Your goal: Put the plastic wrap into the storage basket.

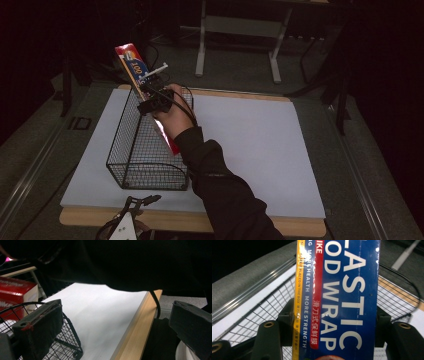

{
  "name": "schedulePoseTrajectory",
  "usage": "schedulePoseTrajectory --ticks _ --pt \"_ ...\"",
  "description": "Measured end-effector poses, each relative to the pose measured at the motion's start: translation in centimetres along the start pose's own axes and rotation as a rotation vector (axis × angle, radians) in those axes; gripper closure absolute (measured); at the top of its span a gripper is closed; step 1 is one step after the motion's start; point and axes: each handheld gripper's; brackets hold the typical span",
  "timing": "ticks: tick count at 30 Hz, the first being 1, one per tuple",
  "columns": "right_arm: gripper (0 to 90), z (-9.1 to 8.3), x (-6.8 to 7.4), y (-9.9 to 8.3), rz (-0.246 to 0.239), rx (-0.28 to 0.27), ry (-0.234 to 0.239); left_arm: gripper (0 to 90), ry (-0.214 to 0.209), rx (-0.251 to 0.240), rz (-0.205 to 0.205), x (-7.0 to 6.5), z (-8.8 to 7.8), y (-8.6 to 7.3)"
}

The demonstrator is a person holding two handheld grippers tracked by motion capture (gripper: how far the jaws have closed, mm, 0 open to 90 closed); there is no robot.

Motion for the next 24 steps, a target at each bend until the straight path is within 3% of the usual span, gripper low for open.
schedulePoseTrajectory --ticks 3,6,12,24 --pt "39.2 0.8 0.5 -0.3 -0.006 -0.006 0.008 0.0 0.001 -0.004 -0.002 -0.1 -0.1 0.0" --pt "39.2 1.8 0.9 -1.0 0.027 0.005 0.022 0.0 0.000 0.000 0.002 -0.1 -0.1 0.0" --pt "39.2 3.3 2.0 -2.6 0.032 0.046 0.002 0.0 0.000 0.001 0.004 -0.1 -0.2 0.0" --pt "39.1 4.5 0.6 -5.5 0.082 0.103 -0.056 0.0 -0.004 0.002 0.002 -0.2 0.0 0.0"
Point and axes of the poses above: each handheld gripper's, and its own axes: z roughly forward along the jaws, y roughly out of its top, x roughly to its left, and after that the axes turned 8 degrees about -x, right-handed
